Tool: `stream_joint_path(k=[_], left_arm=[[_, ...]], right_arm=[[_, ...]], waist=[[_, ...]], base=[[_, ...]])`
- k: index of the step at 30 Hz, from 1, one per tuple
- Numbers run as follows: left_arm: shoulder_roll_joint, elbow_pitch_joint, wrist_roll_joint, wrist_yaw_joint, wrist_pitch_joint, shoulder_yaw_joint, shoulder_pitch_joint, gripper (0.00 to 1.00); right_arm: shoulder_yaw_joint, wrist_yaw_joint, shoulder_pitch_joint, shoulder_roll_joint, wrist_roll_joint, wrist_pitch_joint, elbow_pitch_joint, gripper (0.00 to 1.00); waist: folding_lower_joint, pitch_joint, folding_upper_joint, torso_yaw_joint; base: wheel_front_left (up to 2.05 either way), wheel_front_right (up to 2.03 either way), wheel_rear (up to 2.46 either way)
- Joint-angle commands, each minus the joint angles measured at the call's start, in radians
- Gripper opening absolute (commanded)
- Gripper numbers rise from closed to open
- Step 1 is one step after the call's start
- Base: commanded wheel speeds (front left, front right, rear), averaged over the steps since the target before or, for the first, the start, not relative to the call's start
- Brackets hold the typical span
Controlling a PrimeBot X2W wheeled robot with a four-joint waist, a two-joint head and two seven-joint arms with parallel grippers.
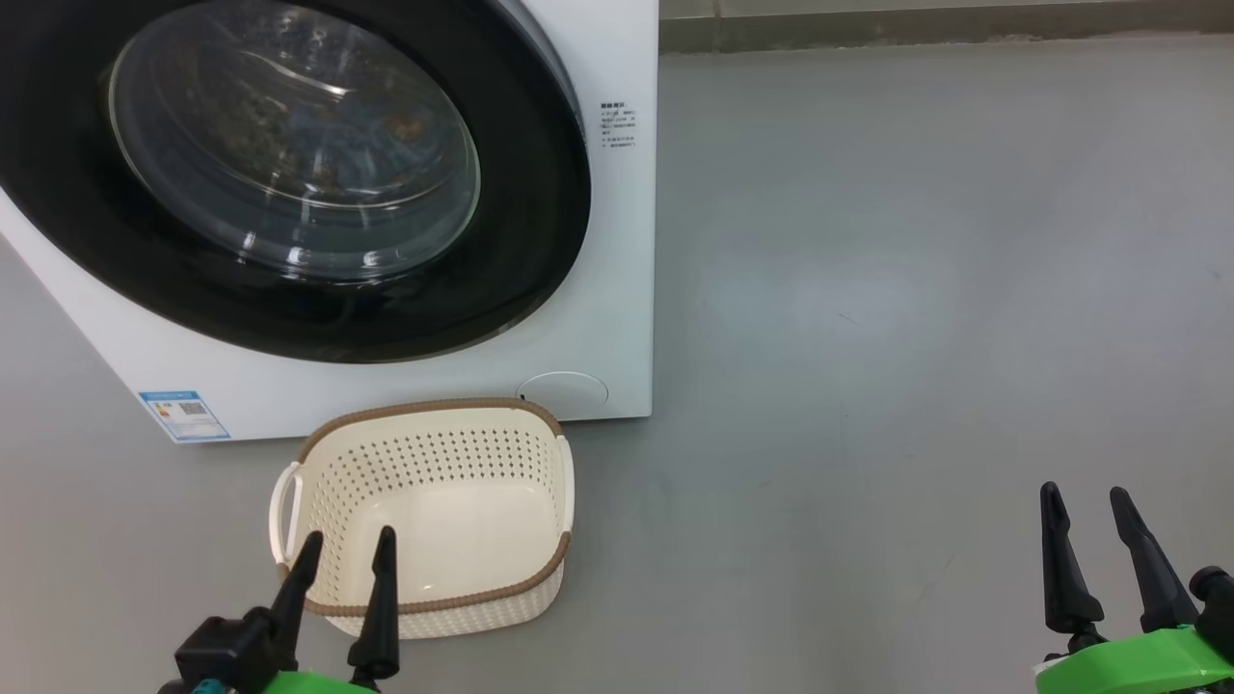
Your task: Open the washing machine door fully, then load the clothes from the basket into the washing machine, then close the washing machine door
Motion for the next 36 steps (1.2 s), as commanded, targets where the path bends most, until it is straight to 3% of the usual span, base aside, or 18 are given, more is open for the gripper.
stream_joint_path(k=[1, 36], left_arm=[[0.006, -0.02, 0.014, -0.003, -0.006, 0.027, -0.018, 1.0], [0.003, -0.022, 0.022, -0.003, -0.006, 0.037, -0.015, 1.0]], right_arm=[[0.02, -0.006, -0.003, -0.005, -0.007, -0.005, -0.028, 1.0], [0.023, -0.006, 0.003, -0.01, -0.031, -0.005, -0.015, 1.0]], waist=[[0.0, 0.0, 0.0, 0.0], [0.0, -0.007, 0.0, 0.006]], base=[[0.0, 0.0, 0.0], [0.0, 0.0, 0.0]])
